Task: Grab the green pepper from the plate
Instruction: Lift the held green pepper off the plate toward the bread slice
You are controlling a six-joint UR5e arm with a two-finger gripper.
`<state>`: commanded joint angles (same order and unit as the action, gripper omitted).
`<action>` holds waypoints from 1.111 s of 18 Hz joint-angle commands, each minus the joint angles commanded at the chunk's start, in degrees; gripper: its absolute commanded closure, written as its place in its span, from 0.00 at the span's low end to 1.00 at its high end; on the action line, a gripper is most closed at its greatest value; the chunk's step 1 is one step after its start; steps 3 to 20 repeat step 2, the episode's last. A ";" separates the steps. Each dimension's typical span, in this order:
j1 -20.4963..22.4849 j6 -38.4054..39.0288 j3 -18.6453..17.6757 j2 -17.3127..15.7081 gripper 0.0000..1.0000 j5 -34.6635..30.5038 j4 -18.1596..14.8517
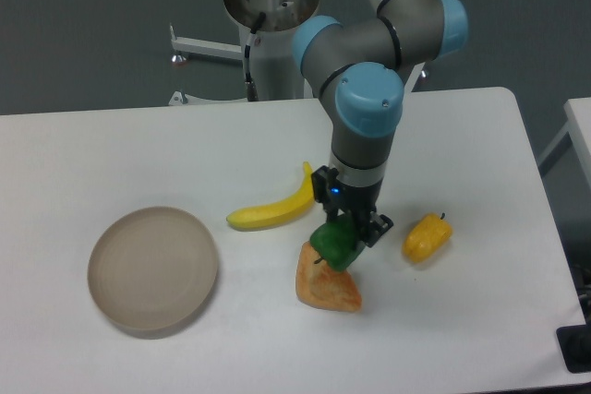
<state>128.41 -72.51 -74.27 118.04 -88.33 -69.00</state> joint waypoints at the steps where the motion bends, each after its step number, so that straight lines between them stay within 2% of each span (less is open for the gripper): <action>1: 0.00 0.09 0.18 0.17 0.56 0.00 0.09; 20: 0.00 0.09 0.18 0.35 0.56 0.00 0.18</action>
